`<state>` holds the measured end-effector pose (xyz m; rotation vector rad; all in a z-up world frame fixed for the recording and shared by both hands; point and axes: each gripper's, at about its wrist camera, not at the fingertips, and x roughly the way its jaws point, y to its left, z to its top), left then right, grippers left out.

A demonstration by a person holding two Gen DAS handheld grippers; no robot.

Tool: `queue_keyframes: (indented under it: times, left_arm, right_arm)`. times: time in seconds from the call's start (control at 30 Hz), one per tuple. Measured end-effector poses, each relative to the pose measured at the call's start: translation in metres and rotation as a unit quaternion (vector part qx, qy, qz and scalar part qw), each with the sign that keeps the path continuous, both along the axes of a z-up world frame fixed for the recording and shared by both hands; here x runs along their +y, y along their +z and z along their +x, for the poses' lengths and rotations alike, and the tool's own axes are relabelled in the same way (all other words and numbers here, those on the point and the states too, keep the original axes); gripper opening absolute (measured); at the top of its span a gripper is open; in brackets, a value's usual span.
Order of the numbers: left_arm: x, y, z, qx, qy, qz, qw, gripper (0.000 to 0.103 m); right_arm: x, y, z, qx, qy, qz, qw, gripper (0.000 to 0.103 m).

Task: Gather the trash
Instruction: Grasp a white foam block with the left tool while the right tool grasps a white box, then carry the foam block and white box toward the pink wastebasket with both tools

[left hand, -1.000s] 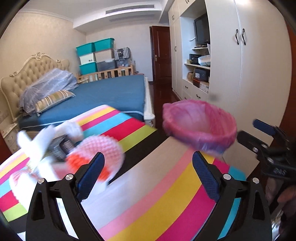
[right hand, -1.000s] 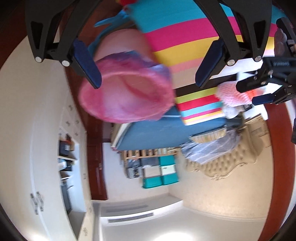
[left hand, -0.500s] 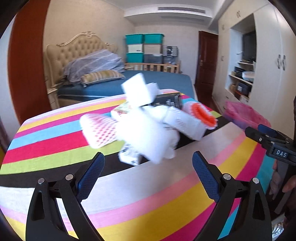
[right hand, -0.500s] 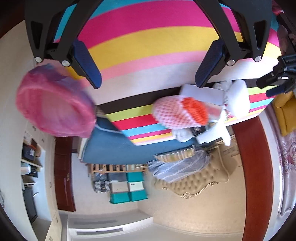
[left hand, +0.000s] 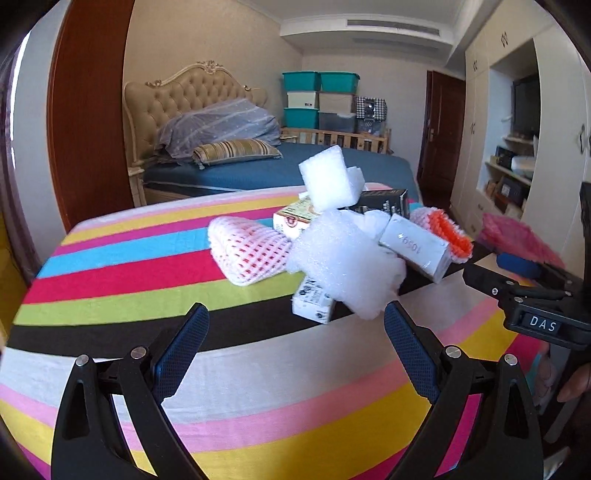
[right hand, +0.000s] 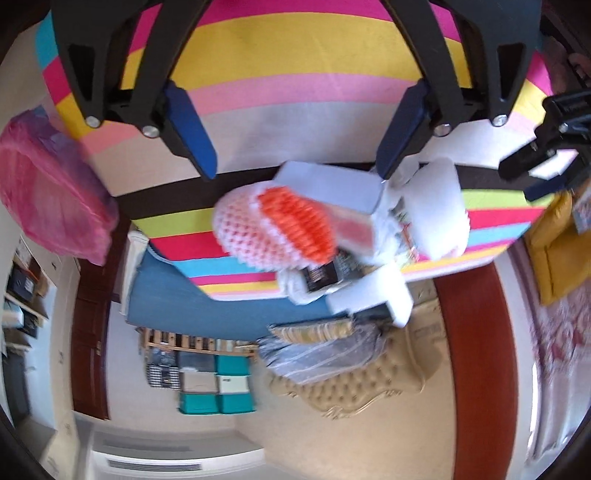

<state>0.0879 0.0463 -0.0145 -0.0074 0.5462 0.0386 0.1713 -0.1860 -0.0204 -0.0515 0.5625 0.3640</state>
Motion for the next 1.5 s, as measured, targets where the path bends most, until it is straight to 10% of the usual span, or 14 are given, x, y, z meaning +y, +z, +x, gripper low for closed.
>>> queue_keyframes:
  times: [0.47, 0.57, 0.93, 1.5]
  left_arm:
    - [0.037, 0.001, -0.009, 0.020, 0.030, -0.033, 0.9988, 0.089]
    - [0.039, 0.000, -0.010, 0.024, 0.026, -0.039, 0.9986, 0.089]
    - [0.024, 0.004, 0.008, 0.035, 0.001, -0.073, 0.9967, 0.089]
    - [-0.029, -0.001, 0.105, 0.073, 0.045, -0.062, 0.9944, 0.089]
  right_arm:
    - [0.075, -0.002, 0.008, -0.042, 0.049, -0.190, 0.980, 0.072]
    - [0.080, -0.004, 0.013, -0.053, 0.042, -0.216, 0.974, 0.054]
    - [0.014, 0.040, -0.042, -0.074, 0.089, -0.033, 0.993, 0.038]
    - [-0.046, 0.027, -0.054, -0.053, 0.057, 0.022, 0.997, 0.037]
